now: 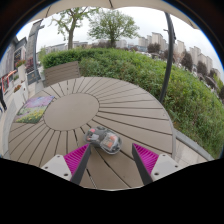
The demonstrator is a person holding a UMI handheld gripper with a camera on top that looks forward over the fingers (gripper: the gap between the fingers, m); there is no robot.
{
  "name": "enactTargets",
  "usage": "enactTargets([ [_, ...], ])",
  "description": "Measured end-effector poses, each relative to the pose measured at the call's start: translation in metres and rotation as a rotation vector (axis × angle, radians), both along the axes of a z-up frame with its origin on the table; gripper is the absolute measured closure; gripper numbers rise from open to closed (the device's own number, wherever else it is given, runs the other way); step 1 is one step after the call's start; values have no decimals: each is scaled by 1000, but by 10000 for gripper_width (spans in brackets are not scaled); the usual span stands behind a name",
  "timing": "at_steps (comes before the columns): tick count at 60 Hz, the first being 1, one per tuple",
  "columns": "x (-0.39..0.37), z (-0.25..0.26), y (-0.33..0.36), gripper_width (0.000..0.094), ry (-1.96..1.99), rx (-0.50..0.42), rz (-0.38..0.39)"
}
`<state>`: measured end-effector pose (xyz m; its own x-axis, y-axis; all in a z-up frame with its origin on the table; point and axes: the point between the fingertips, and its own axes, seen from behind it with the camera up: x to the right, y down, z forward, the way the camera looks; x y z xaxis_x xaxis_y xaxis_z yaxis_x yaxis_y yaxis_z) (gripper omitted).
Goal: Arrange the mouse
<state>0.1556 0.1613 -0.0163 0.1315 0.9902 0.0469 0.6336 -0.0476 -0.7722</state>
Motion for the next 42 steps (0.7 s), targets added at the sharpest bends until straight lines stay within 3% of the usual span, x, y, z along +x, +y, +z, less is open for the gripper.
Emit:
enactTargets([
  [26,-69,-5,24,97,-16,-26,-19],
  [31,-70,-5,21,244,-19,-22,-9],
  [33,-71,-4,19,366,-17,-19,-6],
  [34,-71,-4,17,481,-17,-21,-1],
  [42,-68,0,12,546,-60,-52,-35],
])
